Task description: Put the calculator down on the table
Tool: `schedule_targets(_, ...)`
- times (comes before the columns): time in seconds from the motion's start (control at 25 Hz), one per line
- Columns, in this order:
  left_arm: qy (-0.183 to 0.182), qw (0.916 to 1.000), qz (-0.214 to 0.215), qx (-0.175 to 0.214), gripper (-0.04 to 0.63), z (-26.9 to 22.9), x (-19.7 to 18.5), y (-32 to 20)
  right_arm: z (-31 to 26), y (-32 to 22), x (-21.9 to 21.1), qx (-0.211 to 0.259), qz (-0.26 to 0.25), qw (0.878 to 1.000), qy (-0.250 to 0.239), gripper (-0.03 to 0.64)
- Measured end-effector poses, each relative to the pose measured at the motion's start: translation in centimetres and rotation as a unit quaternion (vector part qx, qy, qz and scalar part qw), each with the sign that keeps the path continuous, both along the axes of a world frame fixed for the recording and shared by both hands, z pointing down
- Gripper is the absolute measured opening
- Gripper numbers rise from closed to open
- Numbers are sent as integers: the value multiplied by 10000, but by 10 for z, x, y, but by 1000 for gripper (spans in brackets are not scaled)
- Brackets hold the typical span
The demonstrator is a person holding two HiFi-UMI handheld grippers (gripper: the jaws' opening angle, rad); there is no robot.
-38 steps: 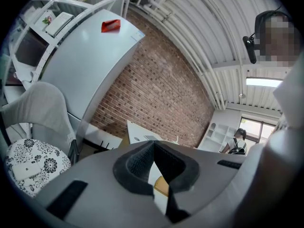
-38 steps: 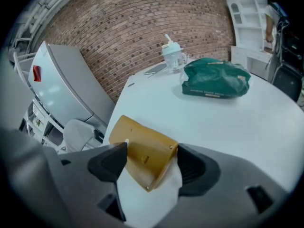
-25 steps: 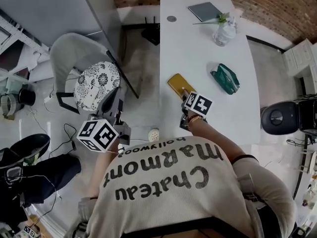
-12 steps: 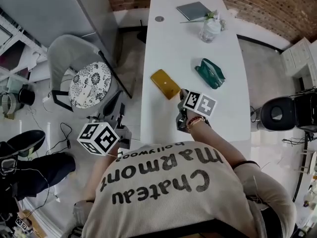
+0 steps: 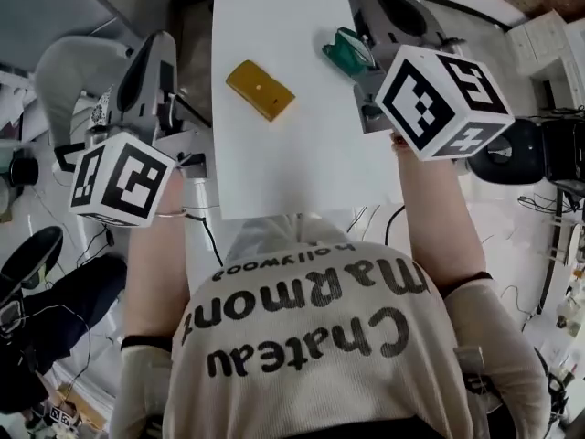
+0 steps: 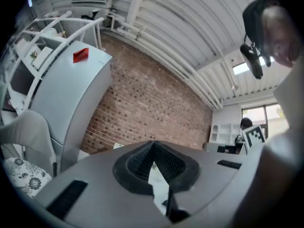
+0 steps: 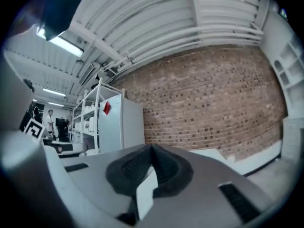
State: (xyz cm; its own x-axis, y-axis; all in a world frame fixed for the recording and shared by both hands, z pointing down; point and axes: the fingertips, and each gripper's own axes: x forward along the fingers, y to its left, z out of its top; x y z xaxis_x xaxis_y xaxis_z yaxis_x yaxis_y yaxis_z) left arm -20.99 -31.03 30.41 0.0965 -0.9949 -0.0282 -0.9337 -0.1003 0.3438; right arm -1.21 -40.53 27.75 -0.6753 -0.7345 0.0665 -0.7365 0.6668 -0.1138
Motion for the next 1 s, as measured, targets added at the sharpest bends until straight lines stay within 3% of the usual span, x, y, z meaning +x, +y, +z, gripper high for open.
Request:
schedule_targets(0.08,-28,9997,-106,201,0,-15,-6,-5,-6,0,13,73,68,9999,-53,3)
schedule_targets(0.28,-317,9995,-26,-15,0,0,14,-5,22,5,38,-293,313,9988,-235,3)
schedule_targets(0.6,-198,9991,-86,-359,0,31,34,8,46,19,42,-468,149,9988,-2,3)
schedule_targets(1.0,-212,9988,-322,-293,0,25,34,29,48,32,42,-428,-17,9990,120,3)
